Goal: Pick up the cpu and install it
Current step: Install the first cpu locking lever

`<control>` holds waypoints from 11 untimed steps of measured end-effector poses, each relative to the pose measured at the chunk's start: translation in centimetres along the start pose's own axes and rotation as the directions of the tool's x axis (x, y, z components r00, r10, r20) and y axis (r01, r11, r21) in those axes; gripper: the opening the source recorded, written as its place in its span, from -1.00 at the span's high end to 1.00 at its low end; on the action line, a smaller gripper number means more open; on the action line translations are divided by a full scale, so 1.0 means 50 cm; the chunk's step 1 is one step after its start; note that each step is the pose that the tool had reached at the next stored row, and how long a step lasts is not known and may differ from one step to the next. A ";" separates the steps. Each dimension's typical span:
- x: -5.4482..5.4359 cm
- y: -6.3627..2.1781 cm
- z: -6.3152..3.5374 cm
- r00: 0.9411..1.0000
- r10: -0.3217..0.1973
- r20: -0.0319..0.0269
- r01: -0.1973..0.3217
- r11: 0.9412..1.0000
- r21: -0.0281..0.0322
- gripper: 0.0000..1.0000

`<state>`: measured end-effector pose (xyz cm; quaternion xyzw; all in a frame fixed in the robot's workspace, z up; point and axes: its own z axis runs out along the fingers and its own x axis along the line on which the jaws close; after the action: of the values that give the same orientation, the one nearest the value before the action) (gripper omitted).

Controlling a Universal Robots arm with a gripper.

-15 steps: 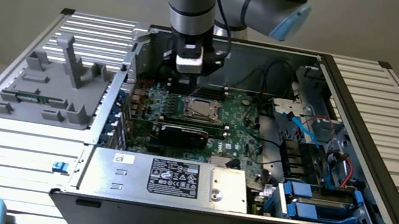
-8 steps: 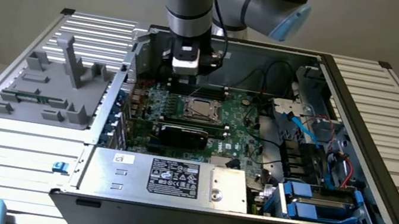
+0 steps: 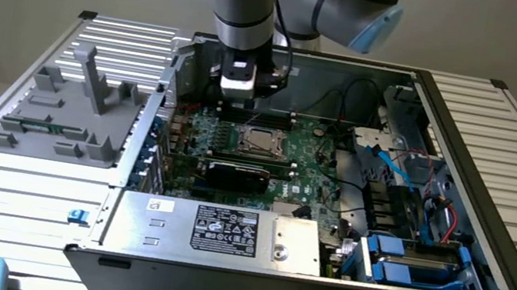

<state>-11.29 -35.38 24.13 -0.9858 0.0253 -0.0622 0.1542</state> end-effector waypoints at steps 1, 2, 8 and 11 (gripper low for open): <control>-0.001 0.000 0.001 1.000 0.006 -0.002 -0.006 1.000 0.007 0.79; -0.001 0.001 0.002 1.000 0.009 -0.002 -0.009 1.000 0.009 0.79; -0.008 0.006 0.011 1.000 0.029 -0.009 -0.029 1.000 0.008 0.79; -0.012 0.008 0.016 0.999 0.051 -0.015 -0.050 0.999 0.012 0.79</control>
<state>-11.78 -35.48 23.21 -0.9834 0.0510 -0.0660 0.1614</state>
